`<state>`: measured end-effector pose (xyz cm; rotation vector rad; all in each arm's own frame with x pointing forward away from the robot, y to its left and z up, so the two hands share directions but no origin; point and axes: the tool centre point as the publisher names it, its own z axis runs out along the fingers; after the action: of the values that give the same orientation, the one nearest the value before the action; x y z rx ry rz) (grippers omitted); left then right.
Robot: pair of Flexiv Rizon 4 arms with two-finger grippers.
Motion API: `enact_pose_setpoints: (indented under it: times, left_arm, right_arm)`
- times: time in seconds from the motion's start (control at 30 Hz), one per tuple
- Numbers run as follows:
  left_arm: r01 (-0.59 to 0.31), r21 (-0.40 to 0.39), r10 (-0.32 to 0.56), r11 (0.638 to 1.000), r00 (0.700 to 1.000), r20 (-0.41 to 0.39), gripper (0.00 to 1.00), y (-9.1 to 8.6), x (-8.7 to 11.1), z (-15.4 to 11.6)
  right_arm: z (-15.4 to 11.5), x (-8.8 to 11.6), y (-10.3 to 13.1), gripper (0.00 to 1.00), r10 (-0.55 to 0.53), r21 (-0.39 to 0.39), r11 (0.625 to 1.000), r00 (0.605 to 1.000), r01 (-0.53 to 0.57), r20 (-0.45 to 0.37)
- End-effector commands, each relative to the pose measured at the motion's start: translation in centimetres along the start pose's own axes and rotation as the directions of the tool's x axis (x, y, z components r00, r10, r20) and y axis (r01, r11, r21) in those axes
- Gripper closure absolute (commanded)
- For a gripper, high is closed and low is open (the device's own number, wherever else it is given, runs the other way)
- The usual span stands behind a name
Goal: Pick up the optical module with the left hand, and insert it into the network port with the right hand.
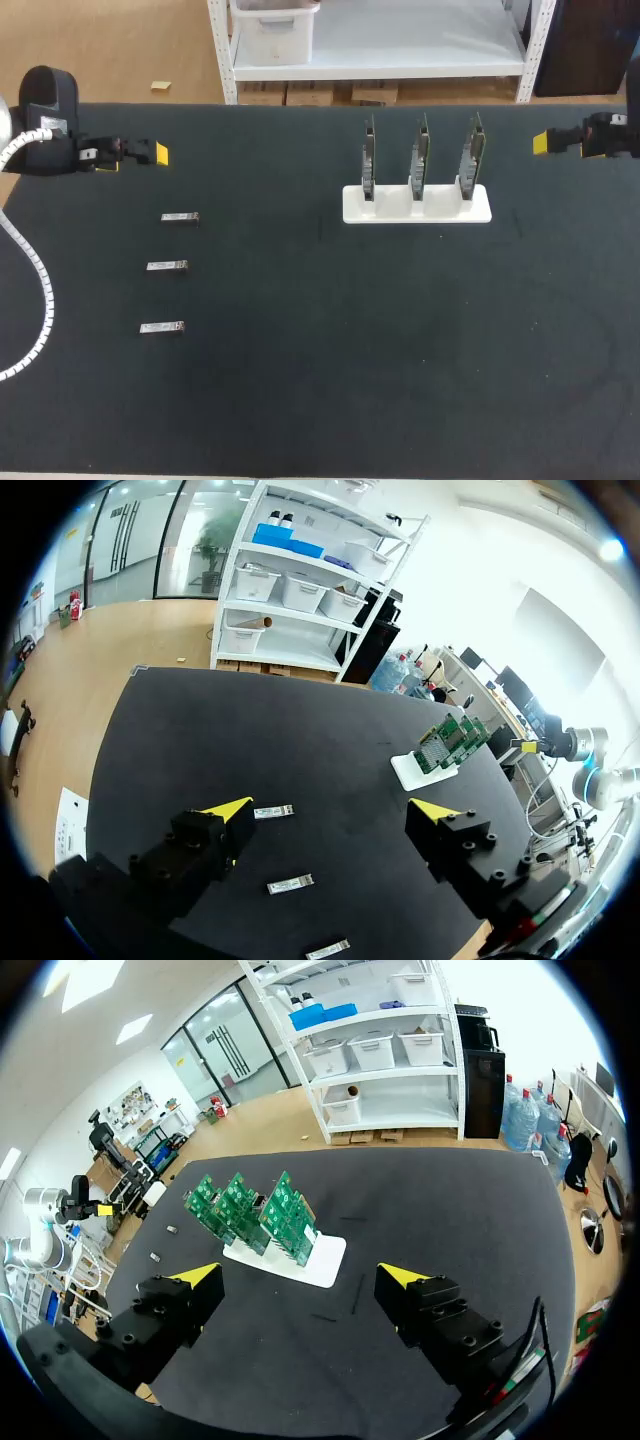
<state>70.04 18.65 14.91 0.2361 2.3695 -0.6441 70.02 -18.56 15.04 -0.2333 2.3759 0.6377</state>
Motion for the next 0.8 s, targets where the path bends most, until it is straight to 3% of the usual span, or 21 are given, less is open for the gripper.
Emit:
enact_pose_setpoints:
  times: [0.03, 0.53, 0.57, 0.6, 0.67, 0.73, 0.8]
  left_arm:
    - [0.001, -0.006, -0.002, 1.000, 1.000, -0.003, 0.00, -0.1, 0.0, 0.0]
    - [0.001, -0.006, -0.002, 1.000, 1.000, -0.003, 0.00, -0.1, 0.0, 0.0]
    - [-0.028, 0.036, 0.030, 0.999, 0.999, -0.037, 0.00, -0.1, 0.1, 0.2]
    - [-0.032, -0.006, 0.032, 0.999, 0.999, -0.036, 0.00, 0.1, 0.1, 0.3]
    - [-0.035, 0.047, 0.037, 0.998, 0.998, -0.051, 0.00, 0.6, -0.2, 0.4]
    - [-0.061, 0.043, 0.063, 0.997, 0.997, -0.051, 0.00, 1.3, -0.8, 0.6]
    - [-0.129, 0.077, 0.133, 0.989, 0.990, -0.049, 0.00, 1.8, -1.5, 0.8]
  right_arm:
    - [0.0, 0.0, 0.1, 0.00, 0.001, 0.003, 1.000, 1.000, -0.001, 0.001]
    - [0.0, 0.0, 0.1, 0.00, 0.001, 0.003, 1.000, 1.000, -0.001, 0.001]
    - [0.0, 0.0, 0.1, 0.00, 0.001, 0.003, 1.000, 1.000, -0.001, 0.001]
    - [0.0, 0.0, 0.1, 0.00, 0.001, 0.003, 1.000, 1.000, -0.001, 0.001]
    - [0.0, 0.0, 0.1, 0.00, 0.001, 0.003, 1.000, 1.000, -0.001, 0.001]
    - [0.0, 0.0, 0.1, 0.00, 0.001, 0.003, 1.000, 1.000, -0.001, 0.001]
    - [0.0, 0.0, 0.1, 0.00, 0.001, 0.003, 1.000, 1.000, -0.001, 0.001]
